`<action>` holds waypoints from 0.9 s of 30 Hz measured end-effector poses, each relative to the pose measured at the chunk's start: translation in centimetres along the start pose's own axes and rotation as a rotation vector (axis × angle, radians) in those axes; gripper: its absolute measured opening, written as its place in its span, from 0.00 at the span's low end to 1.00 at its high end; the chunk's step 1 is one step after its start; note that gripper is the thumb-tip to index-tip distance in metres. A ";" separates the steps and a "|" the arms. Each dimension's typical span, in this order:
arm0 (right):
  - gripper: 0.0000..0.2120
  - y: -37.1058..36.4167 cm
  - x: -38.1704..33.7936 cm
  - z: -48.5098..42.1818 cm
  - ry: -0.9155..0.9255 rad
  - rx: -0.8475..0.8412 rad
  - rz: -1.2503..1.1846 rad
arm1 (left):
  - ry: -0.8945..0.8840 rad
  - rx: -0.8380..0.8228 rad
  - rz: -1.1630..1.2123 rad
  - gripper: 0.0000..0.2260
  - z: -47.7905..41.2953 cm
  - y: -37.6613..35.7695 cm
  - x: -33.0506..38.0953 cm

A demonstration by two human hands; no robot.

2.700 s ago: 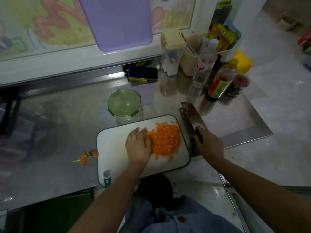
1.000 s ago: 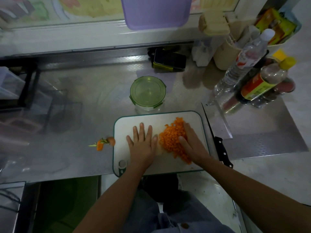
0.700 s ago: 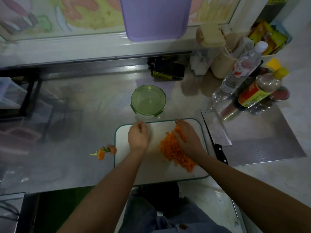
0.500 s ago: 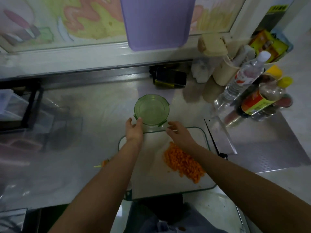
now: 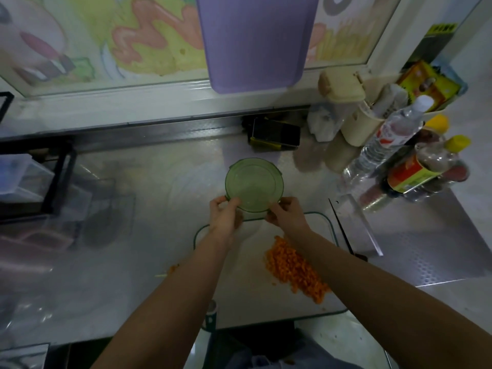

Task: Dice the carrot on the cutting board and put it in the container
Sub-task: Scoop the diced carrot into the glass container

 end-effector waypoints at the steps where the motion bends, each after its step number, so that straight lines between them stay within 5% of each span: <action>1: 0.16 0.2 0.0 0.4 0.007 -0.032 -0.047 | 0.027 -0.044 0.086 0.16 0.6 -0.6 -0.2; 13: 0.16 4.2 -0.1 3.9 0.131 -0.053 0.006 | -0.010 -0.161 0.248 0.22 5.7 -3.6 -2.5; 22: 0.18 7.6 -2.2 4.9 0.198 0.131 0.247 | -0.099 -0.290 -0.157 0.22 8.5 -2.3 -2.6; 27: 0.22 8.1 -2.1 6.1 0.280 0.184 0.257 | -0.123 -0.276 -0.177 0.27 9.2 -2.5 -3.0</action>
Point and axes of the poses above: each hand's wrist, its own z-axis away from the middle knuckle, its own y-axis out of the back of the hand, x = y × z, the point moved 4 cm from there along -z, towards the middle knuckle, and after that the axes turned 3 degrees about -z, right-handed, at the moved point
